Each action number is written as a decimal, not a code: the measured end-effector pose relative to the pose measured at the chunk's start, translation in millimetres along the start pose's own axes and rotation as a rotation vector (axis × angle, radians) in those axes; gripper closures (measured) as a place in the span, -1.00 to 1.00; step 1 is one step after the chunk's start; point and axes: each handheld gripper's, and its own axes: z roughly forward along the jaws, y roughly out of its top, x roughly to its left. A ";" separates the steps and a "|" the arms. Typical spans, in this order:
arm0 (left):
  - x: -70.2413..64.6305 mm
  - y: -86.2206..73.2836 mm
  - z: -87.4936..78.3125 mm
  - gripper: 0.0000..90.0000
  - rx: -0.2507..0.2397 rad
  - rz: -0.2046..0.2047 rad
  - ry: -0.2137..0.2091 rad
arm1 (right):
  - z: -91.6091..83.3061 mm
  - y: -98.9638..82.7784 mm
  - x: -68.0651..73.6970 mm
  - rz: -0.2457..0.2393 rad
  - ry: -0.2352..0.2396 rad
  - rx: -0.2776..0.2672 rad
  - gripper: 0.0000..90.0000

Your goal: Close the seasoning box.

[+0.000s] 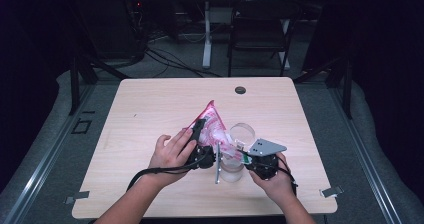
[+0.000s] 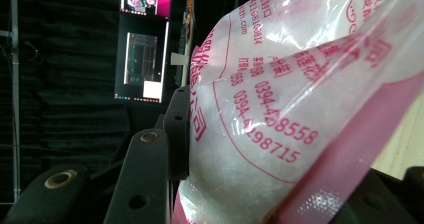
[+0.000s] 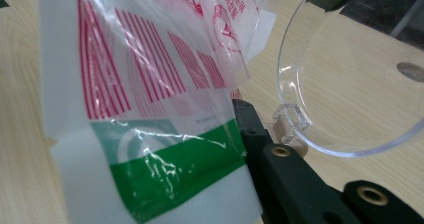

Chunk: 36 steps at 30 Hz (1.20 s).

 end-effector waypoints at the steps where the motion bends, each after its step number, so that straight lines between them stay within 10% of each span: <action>1: -0.1 0.3 -0.2 0.37 0.000 0.001 0.000 | 0.1 -0.2 -0.2 -0.002 -0.004 0.001 1.00; 36: 2.9 2.1 -2.2 0.40 -0.012 0.006 0.001 | 1.4 -1.4 -1.3 -0.006 -0.005 0.016 1.00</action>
